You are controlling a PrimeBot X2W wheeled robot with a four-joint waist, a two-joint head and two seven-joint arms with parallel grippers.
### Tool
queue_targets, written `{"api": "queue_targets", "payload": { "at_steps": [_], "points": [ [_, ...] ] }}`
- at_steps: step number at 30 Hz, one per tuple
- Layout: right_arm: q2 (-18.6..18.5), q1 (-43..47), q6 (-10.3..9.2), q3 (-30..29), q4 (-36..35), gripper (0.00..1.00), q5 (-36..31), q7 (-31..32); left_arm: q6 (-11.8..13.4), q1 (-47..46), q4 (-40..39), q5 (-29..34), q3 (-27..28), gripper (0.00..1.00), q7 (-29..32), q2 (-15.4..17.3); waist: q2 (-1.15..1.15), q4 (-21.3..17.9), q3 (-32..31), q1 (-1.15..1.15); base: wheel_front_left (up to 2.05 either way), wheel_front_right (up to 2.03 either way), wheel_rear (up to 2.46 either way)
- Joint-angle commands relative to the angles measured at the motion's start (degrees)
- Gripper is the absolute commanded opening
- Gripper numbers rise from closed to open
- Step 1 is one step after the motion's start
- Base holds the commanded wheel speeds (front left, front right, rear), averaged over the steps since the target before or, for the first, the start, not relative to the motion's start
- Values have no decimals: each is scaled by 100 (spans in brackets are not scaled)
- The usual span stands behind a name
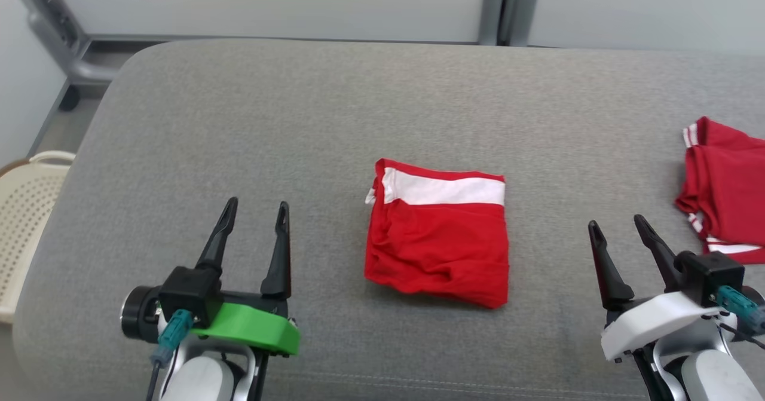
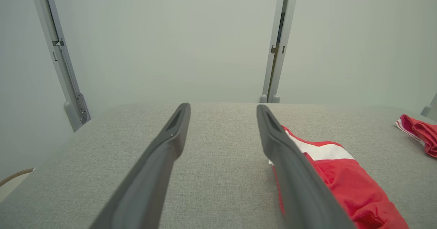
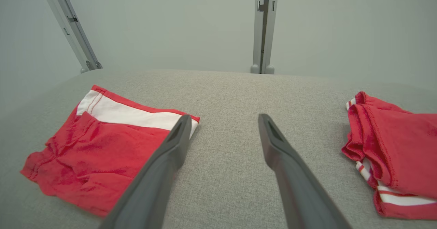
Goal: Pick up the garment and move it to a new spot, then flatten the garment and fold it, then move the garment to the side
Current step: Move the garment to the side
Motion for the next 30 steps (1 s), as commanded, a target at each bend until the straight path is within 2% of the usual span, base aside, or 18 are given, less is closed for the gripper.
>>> {"api": "queue_targets", "payload": {
  "at_steps": [1,7,15,25,26,27,28,30],
  "points": [
    [-91,-142,-1,54,104,100,57,80,-42,-143,34,-30,-37,100,-50,-61,0,386,297,0,0,0,0],
    [-305,-585,-2,310,709,100,337,325,-111,-350,199,-84,-64,100,-169,-308,0,821,641,0,0,0,0],
    [-474,-1150,-2,800,1581,100,596,462,-219,-557,428,-96,-24,100,-247,-492,0,1206,995,0,0,0,0],
    [-482,-1533,-1,1153,2286,100,925,484,-321,-626,398,27,161,100,-248,-663,0,1420,1173,0,0,0,0],
    [-471,-1547,-1,1192,2321,78,961,480,-322,-613,393,36,185,100,-248,-675,0,1416,1172,0,0,0,0],
    [-447,-1555,0,1238,2349,32,1012,483,-328,-595,389,41,211,100,-248,-685,0,1405,1168,0,0,0,0],
    [-440,-1566,1,1279,2363,0,1030,461,-331,-579,387,58,240,100,-249,-690,0,1382,1166,0,0,0,0],
    [-426,-1565,0,1316,2395,0,1061,452,-355,-571,387,88,273,100,-248,-700,0,1312,1160,0,0,0,0]
  ]
}}
